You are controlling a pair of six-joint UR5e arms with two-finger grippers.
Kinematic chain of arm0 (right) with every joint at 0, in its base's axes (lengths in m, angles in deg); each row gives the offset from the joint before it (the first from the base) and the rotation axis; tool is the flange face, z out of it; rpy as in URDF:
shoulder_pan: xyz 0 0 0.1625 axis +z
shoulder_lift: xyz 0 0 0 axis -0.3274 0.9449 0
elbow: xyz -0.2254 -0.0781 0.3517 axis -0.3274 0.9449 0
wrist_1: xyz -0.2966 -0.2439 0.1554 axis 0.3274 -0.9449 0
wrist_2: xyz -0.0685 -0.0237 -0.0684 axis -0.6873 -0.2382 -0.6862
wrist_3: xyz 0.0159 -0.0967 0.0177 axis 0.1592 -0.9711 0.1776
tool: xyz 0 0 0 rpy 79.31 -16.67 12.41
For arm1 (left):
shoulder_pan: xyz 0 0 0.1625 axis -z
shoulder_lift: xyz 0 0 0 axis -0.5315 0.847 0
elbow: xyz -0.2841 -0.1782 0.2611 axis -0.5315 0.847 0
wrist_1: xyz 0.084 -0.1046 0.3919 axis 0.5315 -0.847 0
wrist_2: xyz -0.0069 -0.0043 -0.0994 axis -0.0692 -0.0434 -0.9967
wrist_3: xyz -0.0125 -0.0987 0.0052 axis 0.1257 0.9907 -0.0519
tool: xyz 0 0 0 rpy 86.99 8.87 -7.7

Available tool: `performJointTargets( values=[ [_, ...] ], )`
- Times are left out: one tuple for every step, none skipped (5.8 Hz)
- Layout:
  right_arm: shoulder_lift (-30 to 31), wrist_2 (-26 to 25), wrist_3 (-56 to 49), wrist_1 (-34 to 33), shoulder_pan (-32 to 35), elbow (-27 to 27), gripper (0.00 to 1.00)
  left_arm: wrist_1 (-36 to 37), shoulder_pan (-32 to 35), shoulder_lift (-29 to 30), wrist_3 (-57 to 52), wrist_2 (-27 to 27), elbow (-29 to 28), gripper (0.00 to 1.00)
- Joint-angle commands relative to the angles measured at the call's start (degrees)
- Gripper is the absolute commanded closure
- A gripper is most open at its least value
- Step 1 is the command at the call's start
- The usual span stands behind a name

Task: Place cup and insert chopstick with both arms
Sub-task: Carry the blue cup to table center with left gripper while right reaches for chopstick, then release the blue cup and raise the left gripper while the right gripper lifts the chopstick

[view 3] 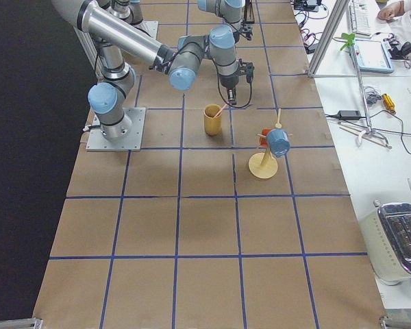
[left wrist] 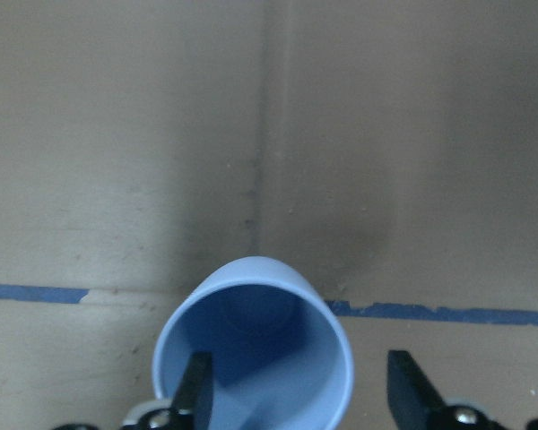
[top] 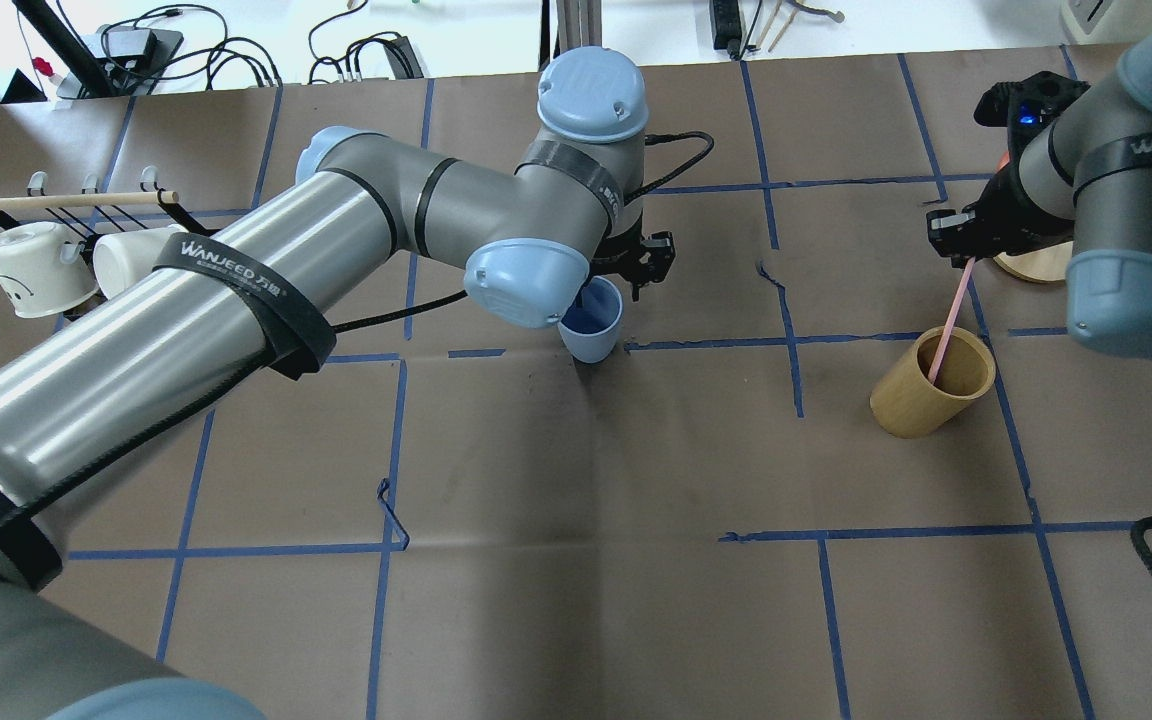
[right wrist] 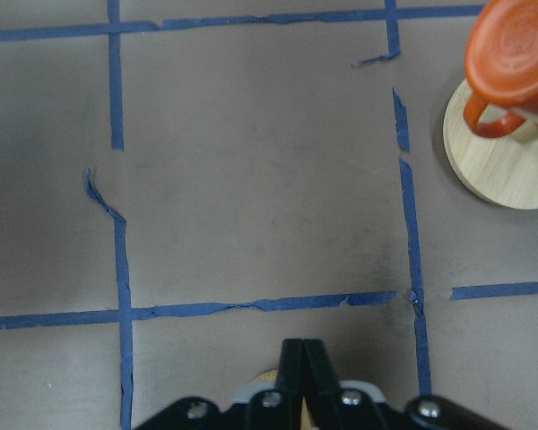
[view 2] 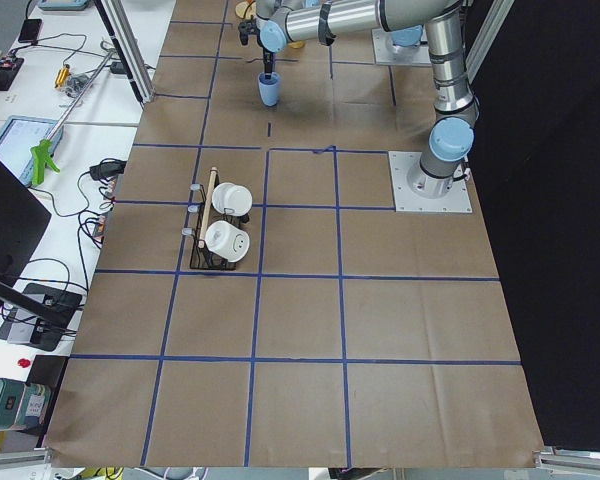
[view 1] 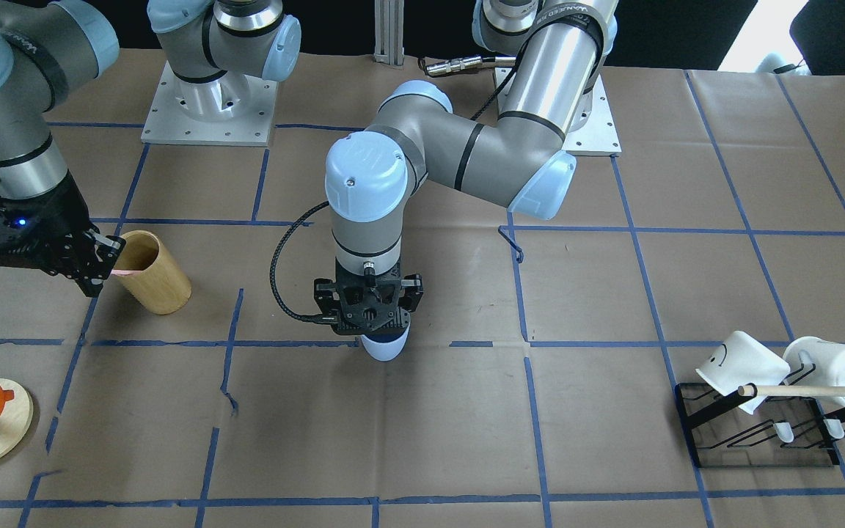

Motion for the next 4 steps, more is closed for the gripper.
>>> performJointTargets(
  values=[
    [0.0,-0.2,0.1,13.8,1.8,11.5,0.92,-12.7,-8.2,-10.0,-14.1,-0.2,-0.9,0.02],
    [0.0,-0.1,0.1,24.1,1.9,19.1,0.92,-20.7,-12.7,-15.9,-20.4,-0.5,-0.8,0.02],
    [0.0,-0.1,0.0,32.9,2.2,25.6,0.92,-27.9,-15.2,-22.7,-23.7,-0.6,0.7,0.02],
    [-0.1,-0.3,0.3,39.7,4.2,31.3,0.92,-31.6,-17.9,-26.0,-27.9,-0.8,1.4,0.02]
  ],
)
